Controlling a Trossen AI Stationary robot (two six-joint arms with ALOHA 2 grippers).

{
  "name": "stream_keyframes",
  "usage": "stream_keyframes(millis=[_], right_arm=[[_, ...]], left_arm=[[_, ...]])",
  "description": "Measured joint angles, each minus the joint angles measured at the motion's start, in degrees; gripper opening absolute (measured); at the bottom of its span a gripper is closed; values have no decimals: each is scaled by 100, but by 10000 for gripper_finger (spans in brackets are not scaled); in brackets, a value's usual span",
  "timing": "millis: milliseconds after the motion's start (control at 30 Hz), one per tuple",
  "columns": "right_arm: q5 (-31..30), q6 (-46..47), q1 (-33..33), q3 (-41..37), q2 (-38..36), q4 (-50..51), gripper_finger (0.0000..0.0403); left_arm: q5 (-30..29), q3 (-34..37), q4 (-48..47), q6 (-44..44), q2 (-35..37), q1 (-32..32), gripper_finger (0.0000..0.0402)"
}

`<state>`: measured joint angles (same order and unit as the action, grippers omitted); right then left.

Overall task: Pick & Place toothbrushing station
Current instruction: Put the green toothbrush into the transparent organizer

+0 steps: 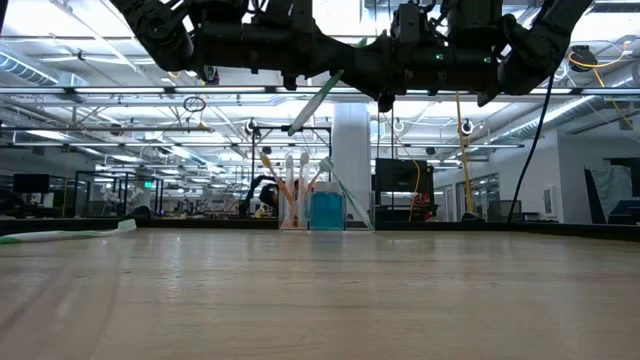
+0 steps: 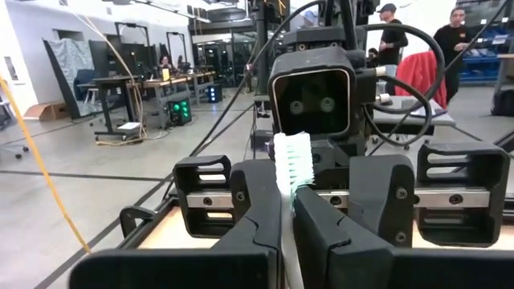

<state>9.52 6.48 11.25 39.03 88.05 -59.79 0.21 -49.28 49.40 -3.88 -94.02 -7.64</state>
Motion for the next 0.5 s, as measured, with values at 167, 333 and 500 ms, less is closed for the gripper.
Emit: stream_keyframes(millis=[167, 333, 500], right_arm=[[27, -15, 0, 0, 0, 2, 95], [28, -18, 0, 3, 2, -12, 97], [67, -24, 10, -2, 11, 5, 97]], left_arm=[[25, 0, 6, 9, 2, 0, 16], [15, 2, -125, -11, 121, 28, 22], [-27, 1, -456, -23, 426, 37, 12]])
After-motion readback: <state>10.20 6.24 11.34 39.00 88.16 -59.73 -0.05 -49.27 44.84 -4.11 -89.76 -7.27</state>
